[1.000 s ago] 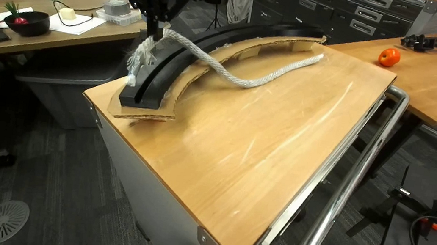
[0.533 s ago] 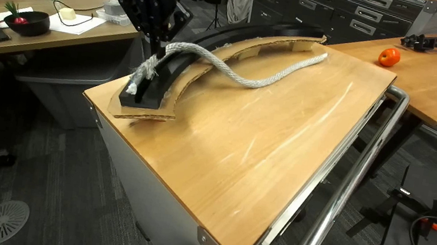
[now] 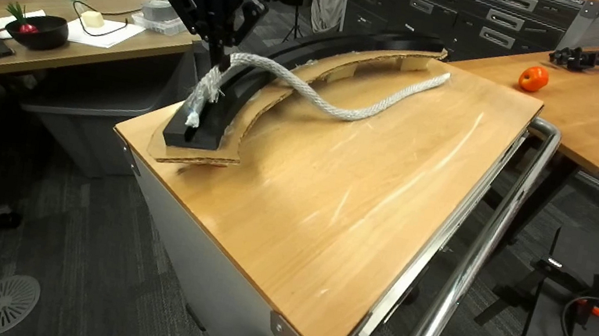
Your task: Put the rope along the center of the black object
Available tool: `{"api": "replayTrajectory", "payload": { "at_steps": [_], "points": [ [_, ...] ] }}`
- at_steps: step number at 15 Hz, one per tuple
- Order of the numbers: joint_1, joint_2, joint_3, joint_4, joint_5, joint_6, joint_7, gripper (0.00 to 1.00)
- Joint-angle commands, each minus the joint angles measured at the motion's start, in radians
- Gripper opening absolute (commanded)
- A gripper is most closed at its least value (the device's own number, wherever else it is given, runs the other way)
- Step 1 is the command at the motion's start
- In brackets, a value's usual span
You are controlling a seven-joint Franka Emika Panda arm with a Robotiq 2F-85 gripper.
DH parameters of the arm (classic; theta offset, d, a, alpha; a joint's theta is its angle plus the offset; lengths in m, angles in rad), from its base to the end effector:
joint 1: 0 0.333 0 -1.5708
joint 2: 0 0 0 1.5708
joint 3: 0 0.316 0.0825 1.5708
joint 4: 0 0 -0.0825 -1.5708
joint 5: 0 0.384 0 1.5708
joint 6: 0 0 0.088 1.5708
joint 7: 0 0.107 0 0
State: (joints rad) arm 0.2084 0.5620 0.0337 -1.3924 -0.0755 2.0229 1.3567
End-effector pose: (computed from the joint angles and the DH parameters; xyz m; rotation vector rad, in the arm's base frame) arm 0.7015 0.1639 0.3887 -2.6726 1.6198 -0.1325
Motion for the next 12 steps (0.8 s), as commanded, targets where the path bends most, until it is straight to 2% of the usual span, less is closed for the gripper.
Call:
{"api": "replayTrajectory", "payload": {
  "at_steps": [1, 7, 8, 9, 12],
  "points": [
    [0.011, 0.035, -0.001, 0.061, 0.011, -0.051, -0.060, 0.02],
    [0.024, 0.053, -0.002, 0.057, 0.011, -0.066, -0.096, 0.02],
    [0.026, 0.048, -0.003, 0.056, 0.008, -0.067, -0.106, 0.33],
    [0.027, 0.039, -0.003, 0.055, 0.006, -0.071, -0.116, 0.34],
    [0.025, -0.026, 0.004, 0.040, 0.017, -0.108, -0.150, 0.57]
  ]
}}
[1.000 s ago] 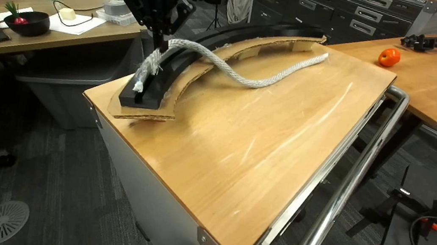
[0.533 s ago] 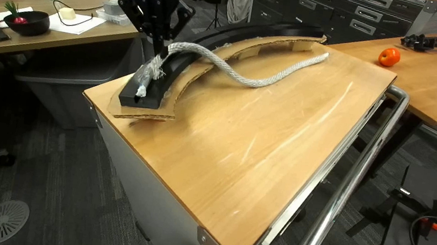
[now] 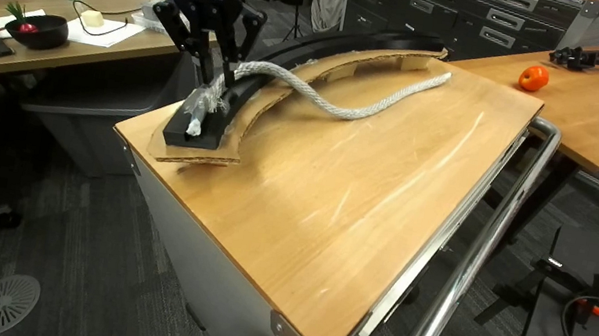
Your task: Put the rope along the center of the black object
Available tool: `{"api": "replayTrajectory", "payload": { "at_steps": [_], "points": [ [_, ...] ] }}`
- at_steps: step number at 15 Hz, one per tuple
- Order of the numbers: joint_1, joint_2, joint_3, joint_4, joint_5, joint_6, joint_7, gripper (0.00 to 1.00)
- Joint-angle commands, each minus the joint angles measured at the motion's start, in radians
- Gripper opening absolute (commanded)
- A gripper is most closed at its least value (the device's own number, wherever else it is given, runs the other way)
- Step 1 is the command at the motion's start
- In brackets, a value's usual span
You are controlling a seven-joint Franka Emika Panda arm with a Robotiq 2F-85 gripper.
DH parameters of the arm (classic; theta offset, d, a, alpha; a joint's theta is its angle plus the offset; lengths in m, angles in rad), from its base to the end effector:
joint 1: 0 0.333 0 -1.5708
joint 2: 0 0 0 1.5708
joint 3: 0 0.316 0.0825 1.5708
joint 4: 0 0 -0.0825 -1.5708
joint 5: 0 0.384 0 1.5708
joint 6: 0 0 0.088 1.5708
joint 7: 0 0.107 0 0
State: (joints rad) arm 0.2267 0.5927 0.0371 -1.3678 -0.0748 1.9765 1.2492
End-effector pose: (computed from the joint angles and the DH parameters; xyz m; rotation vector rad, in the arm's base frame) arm 0.6989 0.1782 0.3742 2.7626 -1.4434 0.0703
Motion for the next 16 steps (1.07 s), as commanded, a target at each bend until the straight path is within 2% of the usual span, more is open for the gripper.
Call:
{"api": "replayTrajectory", "payload": {
  "at_steps": [1, 4, 6, 9, 10, 11, 13, 16],
  "points": [
    [0.008, -0.075, -0.002, 0.015, 0.013, -0.078, -0.046, 0.64],
    [-0.004, -0.199, -0.016, -0.045, 0.013, -0.107, -0.015, 0.88],
    [-0.021, -0.299, -0.033, -0.113, 0.011, -0.118, 0.028, 0.99],
    [-0.042, -0.459, -0.061, -0.265, -0.022, -0.111, 0.166, 1.00],
    [-0.067, -0.513, -0.041, -0.317, 0.033, -0.099, 0.104, 1.00],
    [-0.064, -0.378, -0.036, -0.165, 0.001, -0.128, 0.098, 1.00],
    [-0.082, -0.458, -0.031, -0.244, 0.011, -0.128, 0.097, 1.00],
    [-0.085, -0.494, -0.024, -0.289, 0.013, -0.126, 0.097, 1.00]
  ]
}}
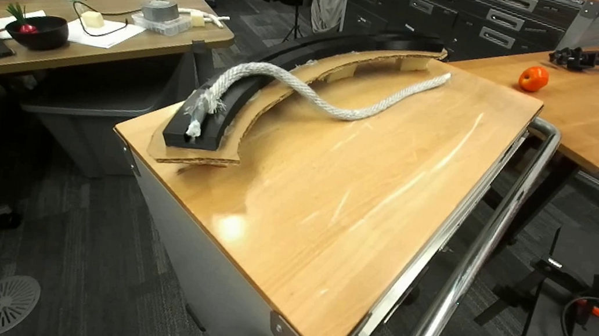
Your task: Put the rope along the center of the black object
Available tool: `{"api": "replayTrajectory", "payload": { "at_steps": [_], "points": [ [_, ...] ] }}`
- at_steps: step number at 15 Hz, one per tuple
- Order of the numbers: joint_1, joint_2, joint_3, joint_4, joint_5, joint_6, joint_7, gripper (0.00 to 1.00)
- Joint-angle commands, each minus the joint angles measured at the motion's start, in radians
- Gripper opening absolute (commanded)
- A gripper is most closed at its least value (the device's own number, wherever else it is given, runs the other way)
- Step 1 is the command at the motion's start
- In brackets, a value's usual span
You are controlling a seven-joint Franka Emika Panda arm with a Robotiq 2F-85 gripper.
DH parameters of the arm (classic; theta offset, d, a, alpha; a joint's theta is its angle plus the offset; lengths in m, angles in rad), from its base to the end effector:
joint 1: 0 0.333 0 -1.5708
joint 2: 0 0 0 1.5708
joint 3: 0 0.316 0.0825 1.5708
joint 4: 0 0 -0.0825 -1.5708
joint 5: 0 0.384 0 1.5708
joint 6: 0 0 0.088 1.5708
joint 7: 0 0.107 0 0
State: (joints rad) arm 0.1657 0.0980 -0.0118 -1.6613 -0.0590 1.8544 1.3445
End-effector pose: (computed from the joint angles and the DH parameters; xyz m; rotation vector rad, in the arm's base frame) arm 0.5970 0.0882 0.5505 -2.5913 1.7288 -0.1707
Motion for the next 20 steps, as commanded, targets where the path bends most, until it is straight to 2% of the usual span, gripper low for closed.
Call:
{"api": "replayTrajectory", "payload": {
  "at_steps": [1, 5, 10, 14, 16, 20],
  "points": [
    [-0.024, 0.002, 0.026, 0.000, -0.002, -0.003, 0.002, 1.00],
    [-0.049, -0.032, 0.008, -0.058, 0.024, 0.044, 0.066, 1.00],
    [-0.184, -0.138, -0.073, -0.210, 0.084, 0.114, 0.088, 1.00],
    [-0.273, -0.093, -0.129, -0.252, 0.045, 0.154, 0.075, 1.00],
    [-0.282, -0.088, -0.127, -0.235, 0.052, 0.121, 0.067, 1.00],
    [-0.281, -0.074, -0.123, -0.254, 0.039, 0.145, 0.079, 1.00]
  ]
}}
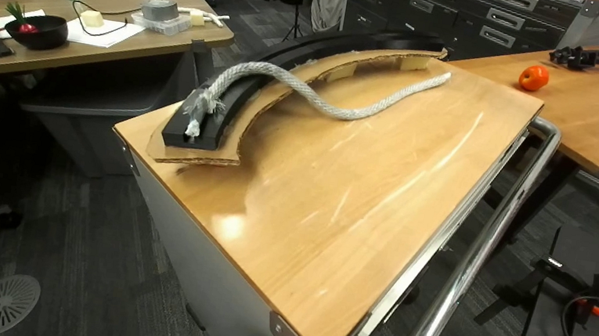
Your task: Put the rope along the center of the black object
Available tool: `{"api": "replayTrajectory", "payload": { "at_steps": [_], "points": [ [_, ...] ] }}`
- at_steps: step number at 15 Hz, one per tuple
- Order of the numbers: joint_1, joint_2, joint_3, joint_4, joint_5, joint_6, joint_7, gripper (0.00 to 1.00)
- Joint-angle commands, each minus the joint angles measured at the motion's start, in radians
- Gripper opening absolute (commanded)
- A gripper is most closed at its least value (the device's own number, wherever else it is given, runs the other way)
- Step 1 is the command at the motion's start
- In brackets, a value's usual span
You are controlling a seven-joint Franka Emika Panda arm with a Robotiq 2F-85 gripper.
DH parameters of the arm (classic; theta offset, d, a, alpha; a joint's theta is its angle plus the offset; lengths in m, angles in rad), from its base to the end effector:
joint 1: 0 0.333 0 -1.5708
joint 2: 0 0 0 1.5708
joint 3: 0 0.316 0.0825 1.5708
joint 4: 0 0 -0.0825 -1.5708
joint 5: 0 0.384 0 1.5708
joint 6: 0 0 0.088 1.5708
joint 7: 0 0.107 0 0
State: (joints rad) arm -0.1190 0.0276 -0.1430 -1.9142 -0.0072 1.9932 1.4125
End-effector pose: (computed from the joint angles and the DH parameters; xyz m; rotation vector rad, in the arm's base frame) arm 0.5528 -0.1481 0.4821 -2.0932 2.3155 -0.0767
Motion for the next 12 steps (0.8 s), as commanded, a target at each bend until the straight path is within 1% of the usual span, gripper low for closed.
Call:
{"api": "replayTrajectory", "payload": {
  "at_steps": [1, 3, 6, 9, 12],
  "points": [
    [0.008, 0.000, 0.012, -0.010, -0.027, 0.036, 0.031, 1.00],
    [0.003, 0.029, 0.008, -0.006, -0.030, 0.023, 0.040, 1.00],
    [-0.009, 0.081, -0.012, -0.026, -0.040, 0.041, 0.066, 1.00],
    [-0.022, 0.142, -0.039, -0.049, -0.057, 0.085, 0.070, 1.00],
    [-0.030, 0.212, -0.064, -0.043, -0.052, 0.134, 0.089, 1.00]
  ]
}}
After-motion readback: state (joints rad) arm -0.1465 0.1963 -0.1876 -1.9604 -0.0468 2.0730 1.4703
